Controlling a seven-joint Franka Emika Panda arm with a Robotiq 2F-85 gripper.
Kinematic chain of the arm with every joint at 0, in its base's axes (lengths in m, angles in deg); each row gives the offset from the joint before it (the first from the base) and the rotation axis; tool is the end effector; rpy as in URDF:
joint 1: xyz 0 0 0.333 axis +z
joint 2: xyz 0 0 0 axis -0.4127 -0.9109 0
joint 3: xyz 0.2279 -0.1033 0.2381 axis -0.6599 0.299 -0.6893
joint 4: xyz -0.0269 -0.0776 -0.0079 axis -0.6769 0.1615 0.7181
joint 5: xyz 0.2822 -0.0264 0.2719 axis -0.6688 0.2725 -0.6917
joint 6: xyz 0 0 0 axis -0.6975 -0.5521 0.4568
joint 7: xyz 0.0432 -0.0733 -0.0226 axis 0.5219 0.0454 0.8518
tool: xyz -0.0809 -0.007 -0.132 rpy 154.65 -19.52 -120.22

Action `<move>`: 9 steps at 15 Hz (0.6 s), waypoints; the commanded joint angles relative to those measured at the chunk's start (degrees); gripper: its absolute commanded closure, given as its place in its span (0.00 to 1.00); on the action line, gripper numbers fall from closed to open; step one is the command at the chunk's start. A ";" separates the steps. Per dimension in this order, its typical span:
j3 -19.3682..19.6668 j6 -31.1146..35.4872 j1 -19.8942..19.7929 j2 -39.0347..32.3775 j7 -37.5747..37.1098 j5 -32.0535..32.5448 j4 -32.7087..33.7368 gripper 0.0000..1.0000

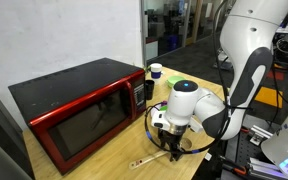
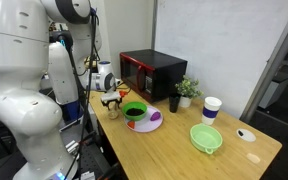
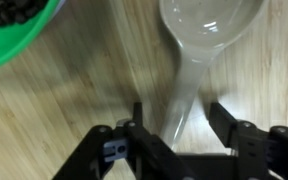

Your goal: Use the ladle to scoop some of the contents in the light green bowl into the green pot on the right

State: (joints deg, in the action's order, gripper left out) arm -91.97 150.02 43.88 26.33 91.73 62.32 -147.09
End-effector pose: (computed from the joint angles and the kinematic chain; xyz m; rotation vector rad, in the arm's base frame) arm 0.4025 0.2541 0.1367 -2.5902 -1.7611 -0.2002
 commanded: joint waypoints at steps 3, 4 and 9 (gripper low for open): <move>1.17 1.46 1.42 -0.50 -0.45 0.85 0.55 0.77; 0.95 1.39 1.45 -0.35 -0.22 0.78 0.54 0.83; 0.24 1.79 1.05 0.31 0.57 0.46 -0.13 0.94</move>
State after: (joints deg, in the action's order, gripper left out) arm -91.97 150.12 45.22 26.93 91.73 62.31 -147.07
